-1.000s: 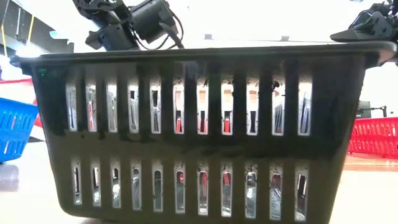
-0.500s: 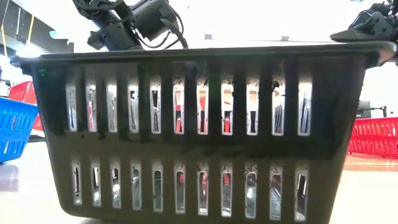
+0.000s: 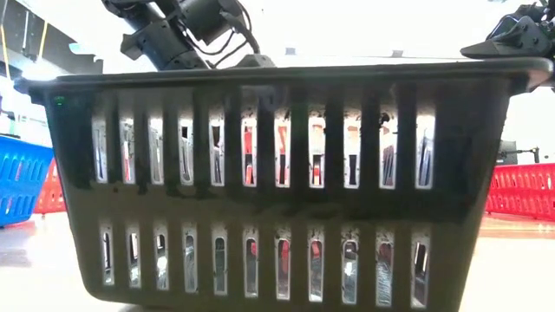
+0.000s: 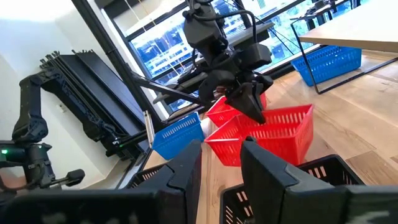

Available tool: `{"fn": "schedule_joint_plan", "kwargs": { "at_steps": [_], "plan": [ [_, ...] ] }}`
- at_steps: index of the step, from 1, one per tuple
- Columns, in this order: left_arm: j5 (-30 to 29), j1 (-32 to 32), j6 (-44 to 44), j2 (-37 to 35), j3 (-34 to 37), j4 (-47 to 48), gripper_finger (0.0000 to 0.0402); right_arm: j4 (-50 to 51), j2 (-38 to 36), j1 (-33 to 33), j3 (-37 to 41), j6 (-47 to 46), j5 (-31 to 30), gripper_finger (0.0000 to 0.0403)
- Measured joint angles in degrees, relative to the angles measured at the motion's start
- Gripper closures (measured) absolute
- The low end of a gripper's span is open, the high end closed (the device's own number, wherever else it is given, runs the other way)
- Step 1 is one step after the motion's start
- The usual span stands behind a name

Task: Stack baskets on shelf by color
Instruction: Put the middle red bin on the shelf

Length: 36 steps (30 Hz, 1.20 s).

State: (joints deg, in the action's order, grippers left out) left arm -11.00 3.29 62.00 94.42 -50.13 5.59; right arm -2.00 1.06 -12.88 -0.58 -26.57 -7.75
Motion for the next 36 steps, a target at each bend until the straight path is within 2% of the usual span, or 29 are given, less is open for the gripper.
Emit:
{"fn": "schedule_joint_plan", "kwargs": {
  "at_steps": [10,13,16,21,29,36],
  "plan": [
    [-4.28,-0.04,-2.67,-4.19,-2.35,1.02,0.0399,0.01,-0.01,0.00,0.00,-0.02,-0.01,0.0304],
    [-7.12,0.38,-5.49,-6.47,-5.38,3.61,0.0400,0.00,0.00,0.00,0.00,0.00,-0.02,0.0304],
    [-9.78,1.84,-8.88,-8.61,-9.23,10.49,0.0400,0.01,-0.01,-0.01,0.00,-0.02,-0.02,0.0304],
    [-12.85,6.33,-13.07,-12.61,-14.03,19.18,0.0400,0.02,0.00,-0.01,0.00,0.00,-0.02,0.0304],
    [-13.43,15.57,-12.82,-19.62,-14.36,25.30,0.0401,0.01,0.00,0.01,0.00,-0.01,-0.02,0.0304],
    [-12.72,22.82,-12.66,-20.40,-14.36,26.44,0.0401,0.00,0.00,0.02,0.00,-0.02,-0.02,0.0304]
  ]
}}
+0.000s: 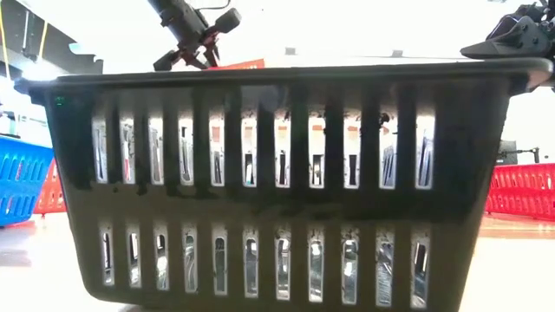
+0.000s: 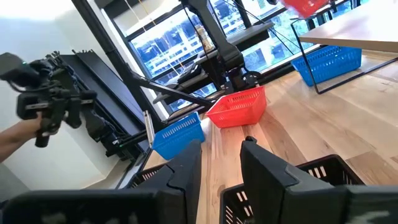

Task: Stack baskets on shelf by color
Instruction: Put the middle red bin on the shelf

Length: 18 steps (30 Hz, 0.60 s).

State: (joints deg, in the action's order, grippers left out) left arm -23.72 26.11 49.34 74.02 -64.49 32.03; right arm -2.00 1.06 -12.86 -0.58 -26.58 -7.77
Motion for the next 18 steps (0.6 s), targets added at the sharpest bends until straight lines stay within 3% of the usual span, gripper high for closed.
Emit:
{"fn": "schedule_joint_plan", "kwargs": {
  "at_steps": [8,18],
  "plan": [
    [3.69,6.45,1.07,1.68,0.00,1.03,0.0401,0.00,0.00,0.00,0.00,0.01,0.02,0.0304],
    [4.28,8.50,1.96,2.47,0.00,4.73,0.0400,0.00,0.00,0.00,0.00,0.02,0.00,0.0304]
  ]
}}
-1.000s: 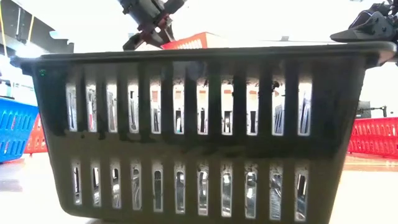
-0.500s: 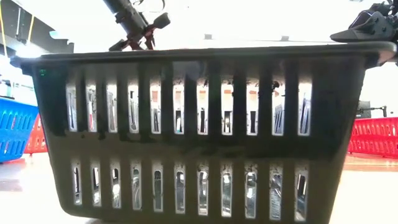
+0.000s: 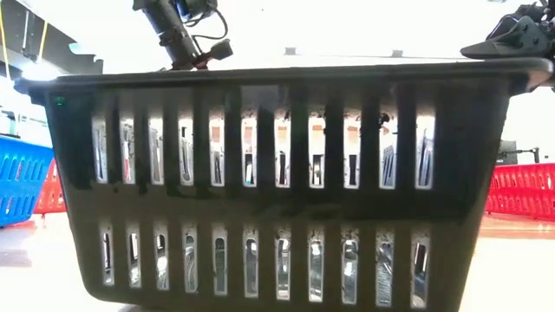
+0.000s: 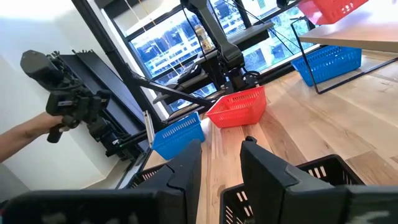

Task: Stack baskets on shelf by color
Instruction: Put the middle red bin on the shelf

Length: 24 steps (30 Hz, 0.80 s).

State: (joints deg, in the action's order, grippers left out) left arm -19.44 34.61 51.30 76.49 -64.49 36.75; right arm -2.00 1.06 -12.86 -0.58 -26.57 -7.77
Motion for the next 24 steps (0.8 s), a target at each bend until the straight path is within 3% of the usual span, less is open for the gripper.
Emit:
{"fn": "schedule_joint_plan", "kwargs": {
  "at_steps": [19,24],
  "plan": [
    [0.07,0.02,0.57,0.02,0.00,2.49,0.0396,0.00,0.00,-0.02,0.00,0.00,0.02,0.0304],
    [0.17,0.02,0.89,0.02,0.00,2.49,0.0375,0.00,0.00,-0.02,0.00,-0.02,0.00,0.0304]
  ]
}}
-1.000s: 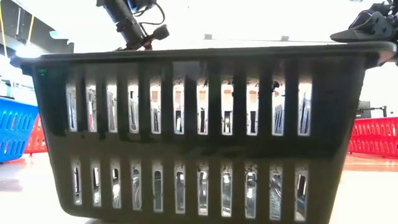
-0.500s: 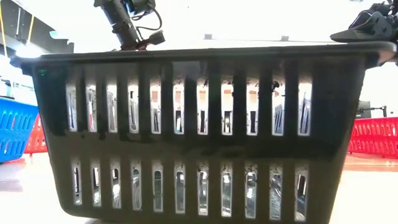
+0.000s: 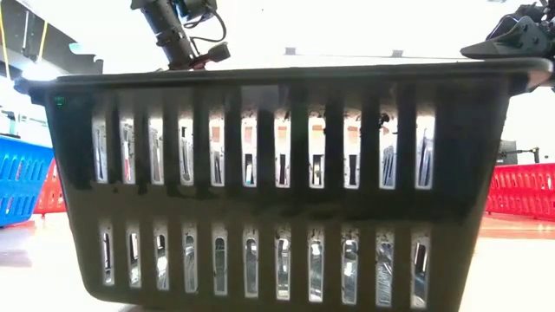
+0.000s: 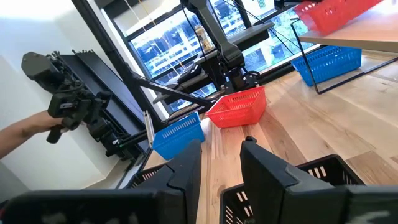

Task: Stack baskets on shelf by color
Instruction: Put the middle red bin on the shelf, then put the top black bin on the shelf

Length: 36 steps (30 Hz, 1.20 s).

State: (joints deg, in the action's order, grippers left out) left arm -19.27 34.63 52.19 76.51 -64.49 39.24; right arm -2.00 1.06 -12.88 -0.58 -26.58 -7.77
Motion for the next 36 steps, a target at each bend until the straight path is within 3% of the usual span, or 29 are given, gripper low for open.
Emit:
{"fn": "schedule_joint_plan", "kwargs": {
  "at_steps": [6,14,25,36],
  "plan": [
    [-0.19,-0.04,1.61,0.00,0.00,0.00,0.0348,0.00,0.00,0.00,0.00,0.01,0.00,0.0304],
    [-0.24,-0.04,1.08,0.00,0.02,-0.02,0.0346,0.00,-0.01,0.01,0.00,-0.17,0.00,0.0304],
    [2.02,-0.04,-0.35,-1.05,0.02,-0.04,0.0346,-0.07,-0.01,0.02,0.00,-18.27,-0.63,0.0304],
    [1.95,-0.04,-4.44,-4.65,0.02,-0.04,0.0346,-4.89,-0.02,0.00,0.00,-19.65,-0.81,0.0304]
  ]
}}
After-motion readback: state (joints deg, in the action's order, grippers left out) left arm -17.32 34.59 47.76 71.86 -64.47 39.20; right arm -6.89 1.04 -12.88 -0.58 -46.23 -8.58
